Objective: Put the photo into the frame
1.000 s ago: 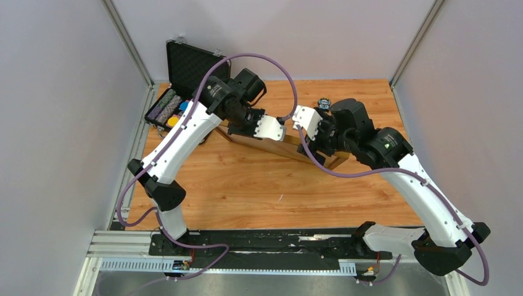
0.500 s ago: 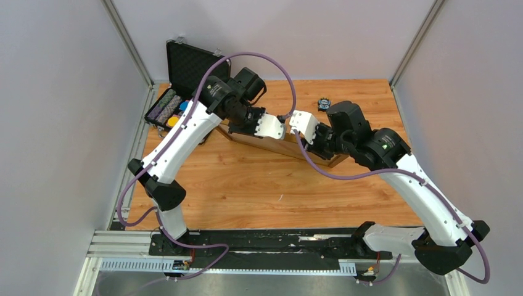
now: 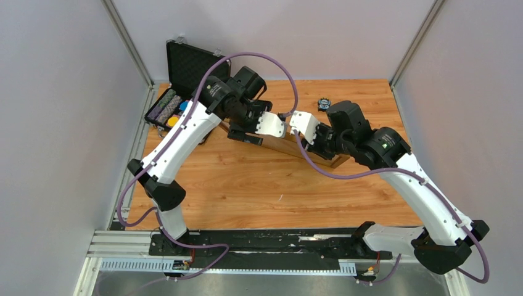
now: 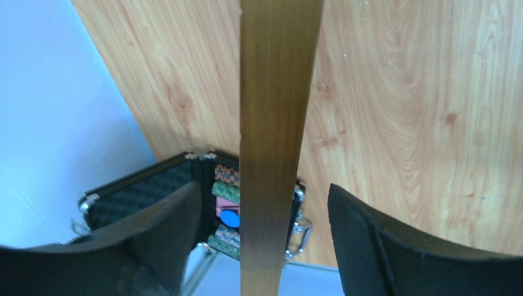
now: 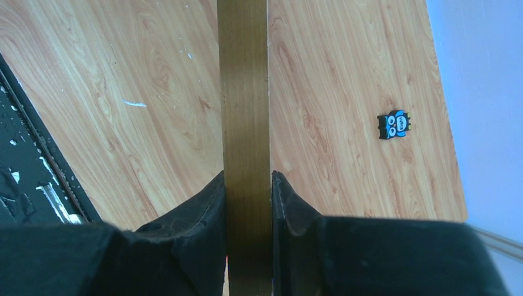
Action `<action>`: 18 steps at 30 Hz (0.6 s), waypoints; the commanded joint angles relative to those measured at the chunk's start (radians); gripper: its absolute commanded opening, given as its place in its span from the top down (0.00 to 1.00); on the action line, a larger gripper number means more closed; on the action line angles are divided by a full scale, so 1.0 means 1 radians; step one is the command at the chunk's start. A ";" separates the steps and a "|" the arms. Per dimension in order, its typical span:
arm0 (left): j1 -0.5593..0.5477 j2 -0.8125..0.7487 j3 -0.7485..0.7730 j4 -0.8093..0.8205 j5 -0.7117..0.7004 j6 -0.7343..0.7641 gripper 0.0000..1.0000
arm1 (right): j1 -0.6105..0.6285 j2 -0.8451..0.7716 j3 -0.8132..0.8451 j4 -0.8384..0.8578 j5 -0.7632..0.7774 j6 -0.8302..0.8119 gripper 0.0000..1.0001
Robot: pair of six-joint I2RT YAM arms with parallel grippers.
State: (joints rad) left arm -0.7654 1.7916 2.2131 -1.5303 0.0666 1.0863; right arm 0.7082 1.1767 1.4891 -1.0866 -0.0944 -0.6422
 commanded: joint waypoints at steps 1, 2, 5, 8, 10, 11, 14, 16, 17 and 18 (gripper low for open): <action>0.002 -0.048 -0.021 0.102 -0.006 0.008 0.07 | 0.005 0.013 0.062 0.039 -0.001 -0.011 1.00; 0.006 -0.054 -0.033 0.127 -0.007 0.008 0.02 | 0.004 0.015 0.068 0.037 -0.005 -0.008 1.00; 0.037 -0.089 -0.049 0.164 -0.003 0.007 0.00 | 0.005 0.023 0.087 0.029 -0.013 0.003 1.00; 0.083 -0.122 -0.052 0.199 0.035 -0.003 0.00 | 0.004 0.037 0.116 0.022 -0.028 0.028 1.00; 0.114 -0.153 -0.058 0.226 0.065 -0.024 0.00 | 0.002 0.050 0.143 0.020 -0.040 0.050 1.00; 0.125 -0.176 -0.069 0.244 0.076 -0.031 0.00 | 0.002 0.056 0.160 0.019 -0.048 0.064 1.00; 0.161 -0.247 -0.114 0.298 0.108 -0.071 0.00 | -0.011 0.084 0.224 0.015 -0.075 0.113 1.00; 0.172 -0.301 -0.167 0.359 0.124 -0.109 0.00 | -0.022 0.105 0.259 0.013 -0.079 0.147 1.00; 0.175 -0.319 -0.206 0.401 0.128 -0.120 0.00 | -0.029 0.116 0.275 0.013 -0.083 0.161 1.00; 0.178 -0.356 -0.226 0.420 0.132 -0.142 0.00 | -0.036 0.128 0.288 0.012 -0.087 0.176 1.00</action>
State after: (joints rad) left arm -0.5930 1.5635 2.0510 -1.2533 0.1356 1.0321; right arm 0.6926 1.2938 1.6650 -1.1519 -0.1387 -0.5480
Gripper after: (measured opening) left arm 0.997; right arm 0.243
